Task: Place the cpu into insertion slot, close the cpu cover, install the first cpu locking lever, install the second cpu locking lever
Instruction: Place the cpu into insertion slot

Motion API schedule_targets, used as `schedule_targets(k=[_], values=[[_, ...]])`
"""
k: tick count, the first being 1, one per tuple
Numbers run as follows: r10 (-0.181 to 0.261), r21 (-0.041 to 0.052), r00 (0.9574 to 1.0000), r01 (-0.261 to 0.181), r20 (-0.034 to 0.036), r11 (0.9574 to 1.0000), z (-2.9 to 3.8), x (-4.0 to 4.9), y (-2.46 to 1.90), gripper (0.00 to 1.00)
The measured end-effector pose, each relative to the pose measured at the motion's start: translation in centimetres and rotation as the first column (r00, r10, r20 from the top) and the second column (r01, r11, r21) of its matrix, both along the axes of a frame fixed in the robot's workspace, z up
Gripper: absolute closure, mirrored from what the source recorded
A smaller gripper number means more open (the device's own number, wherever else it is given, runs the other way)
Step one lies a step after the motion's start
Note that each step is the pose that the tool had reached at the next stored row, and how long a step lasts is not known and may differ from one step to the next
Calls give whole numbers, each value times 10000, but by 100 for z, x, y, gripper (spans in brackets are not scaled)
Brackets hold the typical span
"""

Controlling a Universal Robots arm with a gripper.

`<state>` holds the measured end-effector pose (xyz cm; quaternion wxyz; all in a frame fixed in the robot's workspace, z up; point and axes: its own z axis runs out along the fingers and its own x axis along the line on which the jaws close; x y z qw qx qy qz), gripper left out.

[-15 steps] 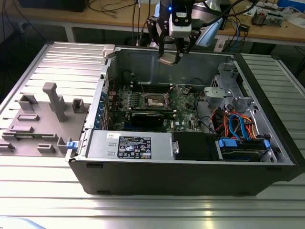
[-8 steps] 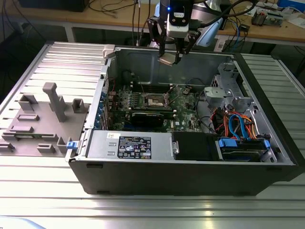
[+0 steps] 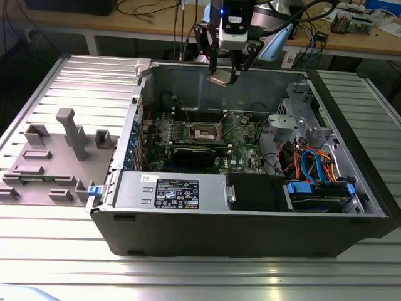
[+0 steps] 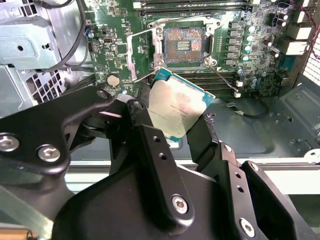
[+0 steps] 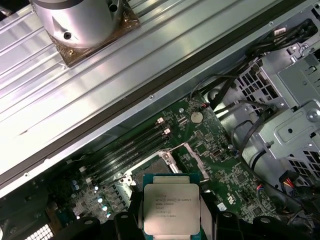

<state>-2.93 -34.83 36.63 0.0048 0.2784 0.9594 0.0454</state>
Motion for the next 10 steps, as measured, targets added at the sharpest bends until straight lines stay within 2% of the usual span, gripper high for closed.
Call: schedule_targets(k=[8, 10], values=[[-62, -1, 10000, 62, 1, 10000, 0, 0, 0, 46], [-134, -26, 9999, 134, 3, 9999, -2, 0, 0, 46]])
